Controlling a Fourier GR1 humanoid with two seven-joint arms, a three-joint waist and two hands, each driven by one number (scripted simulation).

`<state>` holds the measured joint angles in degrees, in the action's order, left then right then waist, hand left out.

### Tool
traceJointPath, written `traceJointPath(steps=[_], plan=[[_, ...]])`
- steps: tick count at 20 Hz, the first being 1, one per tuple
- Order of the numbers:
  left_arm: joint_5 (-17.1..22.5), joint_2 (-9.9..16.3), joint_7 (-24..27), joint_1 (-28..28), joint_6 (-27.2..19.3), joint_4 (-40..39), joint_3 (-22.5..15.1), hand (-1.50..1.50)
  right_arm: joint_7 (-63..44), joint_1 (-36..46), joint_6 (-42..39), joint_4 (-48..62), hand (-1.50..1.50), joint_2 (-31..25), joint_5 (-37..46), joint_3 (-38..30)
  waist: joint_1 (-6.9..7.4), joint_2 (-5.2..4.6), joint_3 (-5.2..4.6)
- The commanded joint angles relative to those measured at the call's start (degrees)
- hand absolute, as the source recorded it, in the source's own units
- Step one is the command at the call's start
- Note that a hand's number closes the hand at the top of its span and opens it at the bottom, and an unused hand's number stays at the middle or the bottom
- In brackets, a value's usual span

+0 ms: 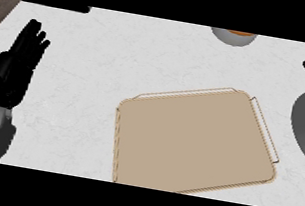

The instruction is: Pick the bell pepper from the tray and place it in the pot

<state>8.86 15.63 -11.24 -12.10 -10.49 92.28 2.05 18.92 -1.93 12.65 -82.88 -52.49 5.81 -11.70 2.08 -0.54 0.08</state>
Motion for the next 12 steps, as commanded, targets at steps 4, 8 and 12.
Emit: traceJointPath(steps=[4, 8, 12], plan=[[-1.00, -0.68, -1.57, -0.36, -0.33, 1.75, -0.59, 0.00, 10.92, 16.90, 3.47, 26.72, 1.50, 6.03, 10.34, 6.65, 0.24, 0.01, 0.06], [-1.36, -0.41, -4.79, -1.77, -1.37, 3.63, -0.34, 0.00, 8.26, 23.96, -5.04, 36.98, 1.50, 6.06, 8.57, 6.80, 0.33, 0.05, 0.06], [-1.17, -0.53, -1.55, -2.17, 0.13, 0.15, 0.34, 0.00, 14.83, 26.42, -11.00, 45.79, -1.50, 8.75, 7.32, 6.93, -0.21, -0.05, 0.08]])
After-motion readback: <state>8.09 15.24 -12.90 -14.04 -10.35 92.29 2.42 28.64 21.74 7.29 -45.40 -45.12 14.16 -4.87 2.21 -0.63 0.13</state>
